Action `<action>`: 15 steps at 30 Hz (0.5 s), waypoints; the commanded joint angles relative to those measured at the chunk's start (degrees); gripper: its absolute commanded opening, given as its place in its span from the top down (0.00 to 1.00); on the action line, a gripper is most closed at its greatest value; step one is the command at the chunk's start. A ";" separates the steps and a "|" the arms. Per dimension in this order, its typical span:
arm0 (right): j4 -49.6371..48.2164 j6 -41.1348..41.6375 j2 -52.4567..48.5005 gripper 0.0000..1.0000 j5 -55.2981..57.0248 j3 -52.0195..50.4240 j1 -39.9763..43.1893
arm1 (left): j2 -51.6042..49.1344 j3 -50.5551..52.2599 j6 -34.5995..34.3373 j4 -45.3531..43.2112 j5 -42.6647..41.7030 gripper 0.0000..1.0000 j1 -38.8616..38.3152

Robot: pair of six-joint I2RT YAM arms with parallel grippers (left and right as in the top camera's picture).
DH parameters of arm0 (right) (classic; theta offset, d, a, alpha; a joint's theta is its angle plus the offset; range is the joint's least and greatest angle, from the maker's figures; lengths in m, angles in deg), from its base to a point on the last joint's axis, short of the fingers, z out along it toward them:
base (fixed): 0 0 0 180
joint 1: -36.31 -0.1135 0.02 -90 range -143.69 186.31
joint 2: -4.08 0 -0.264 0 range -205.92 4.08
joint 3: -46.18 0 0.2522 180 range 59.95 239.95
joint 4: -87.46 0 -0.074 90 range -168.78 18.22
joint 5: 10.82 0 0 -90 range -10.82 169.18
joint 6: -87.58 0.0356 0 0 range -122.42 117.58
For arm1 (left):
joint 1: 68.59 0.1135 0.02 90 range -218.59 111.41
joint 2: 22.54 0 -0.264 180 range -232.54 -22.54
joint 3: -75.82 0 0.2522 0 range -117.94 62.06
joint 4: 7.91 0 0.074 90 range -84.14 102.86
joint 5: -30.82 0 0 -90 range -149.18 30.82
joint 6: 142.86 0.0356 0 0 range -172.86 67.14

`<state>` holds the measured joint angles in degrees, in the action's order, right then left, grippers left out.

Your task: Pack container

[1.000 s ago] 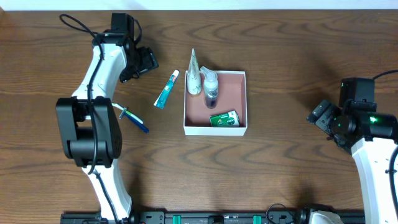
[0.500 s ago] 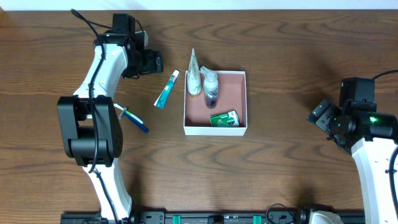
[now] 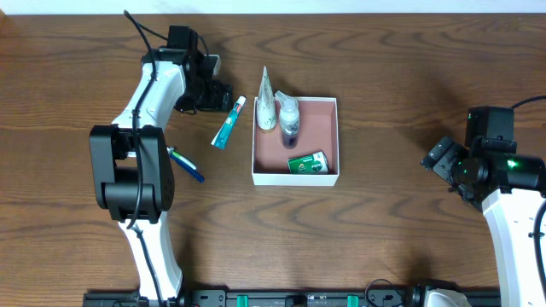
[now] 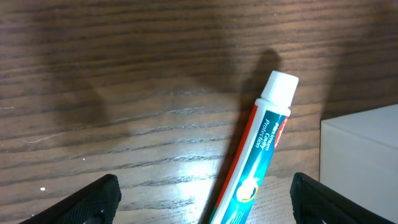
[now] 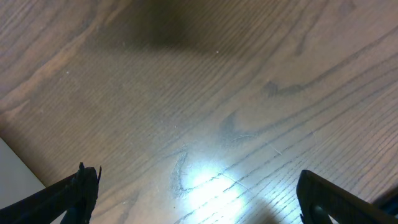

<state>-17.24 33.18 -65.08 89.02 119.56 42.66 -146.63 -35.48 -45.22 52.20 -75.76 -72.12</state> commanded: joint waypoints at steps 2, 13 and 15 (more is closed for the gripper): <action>0.00 0.79 -0.11 0.01 0.22 0.37 0.59 | -0.37 -0.20 2.89 0.74 -0.31 0.12 0.22; 0.02 0.79 -0.11 0.01 0.22 0.37 0.59 | -0.39 0.48 8.41 1.60 -0.33 0.11 -0.44; 0.00 0.79 -0.11 0.01 0.22 0.37 0.59 | -0.39 1.16 8.46 1.33 -0.33 0.11 -0.42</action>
<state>-17.24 33.18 -65.08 89.02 119.56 42.66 -146.63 -35.39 -39.19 53.41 -75.73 -72.25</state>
